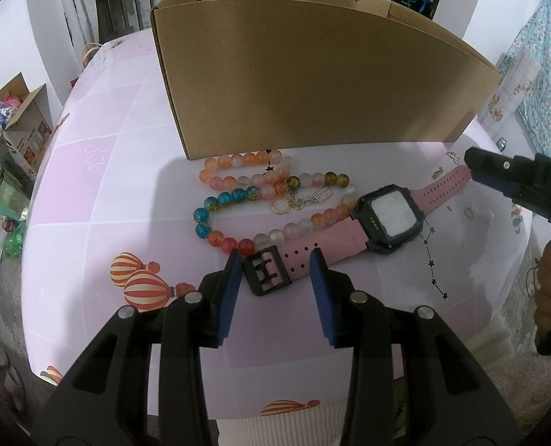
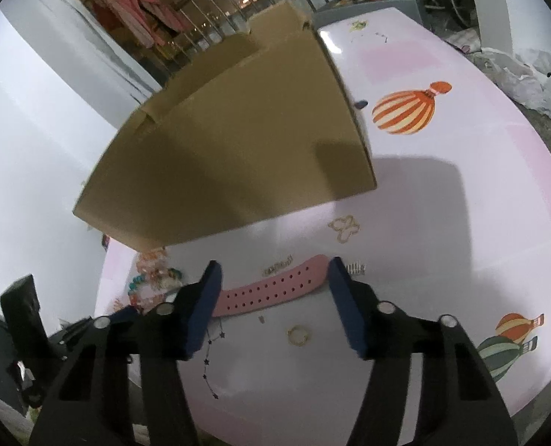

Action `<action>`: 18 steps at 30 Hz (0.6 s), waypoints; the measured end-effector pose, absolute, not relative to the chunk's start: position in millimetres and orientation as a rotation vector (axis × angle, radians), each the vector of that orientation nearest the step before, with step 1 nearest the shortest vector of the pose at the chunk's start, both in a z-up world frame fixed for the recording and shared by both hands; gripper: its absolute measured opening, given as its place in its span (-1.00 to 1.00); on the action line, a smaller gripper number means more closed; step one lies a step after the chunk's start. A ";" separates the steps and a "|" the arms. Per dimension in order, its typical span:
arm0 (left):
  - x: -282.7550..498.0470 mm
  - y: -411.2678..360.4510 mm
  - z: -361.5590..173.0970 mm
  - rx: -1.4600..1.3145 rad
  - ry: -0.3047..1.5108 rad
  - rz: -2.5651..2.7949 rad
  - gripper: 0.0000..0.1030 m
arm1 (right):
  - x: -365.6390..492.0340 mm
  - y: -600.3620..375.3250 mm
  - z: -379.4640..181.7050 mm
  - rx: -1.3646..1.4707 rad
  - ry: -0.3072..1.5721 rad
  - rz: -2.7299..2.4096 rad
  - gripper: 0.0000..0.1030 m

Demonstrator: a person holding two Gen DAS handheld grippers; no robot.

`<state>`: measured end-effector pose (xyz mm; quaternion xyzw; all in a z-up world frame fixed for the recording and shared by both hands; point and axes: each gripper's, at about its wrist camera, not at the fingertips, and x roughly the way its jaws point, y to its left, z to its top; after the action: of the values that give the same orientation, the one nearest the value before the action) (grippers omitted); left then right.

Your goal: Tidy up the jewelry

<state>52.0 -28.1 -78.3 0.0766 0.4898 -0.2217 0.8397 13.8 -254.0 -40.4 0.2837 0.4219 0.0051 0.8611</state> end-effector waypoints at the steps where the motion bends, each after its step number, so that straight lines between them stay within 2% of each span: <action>1: 52.0 -28.2 -78.3 0.162 1.036 -0.468 -0.31 | 13.9 -251.9 -39.2 0.578 0.879 0.011 0.05; 5: 51.8 -28.0 -78.4 0.162 1.035 -0.469 -0.31 | 14.3 -247.6 -39.8 0.521 0.868 0.002 0.01; 12: 51.9 -28.4 -78.4 0.162 1.035 -0.470 -0.31 | 15.1 -260.9 -51.6 0.580 0.857 -0.029 -0.23; 18: 52.6 -27.8 -77.5 0.163 1.033 -0.470 -0.31 | 18.7 -256.3 -58.1 0.541 0.865 -0.056 -0.33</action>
<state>52.6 -27.8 -77.5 0.0772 0.4889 -0.2221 0.8401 18.7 -256.3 -58.1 0.2590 0.4139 -0.0268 0.8723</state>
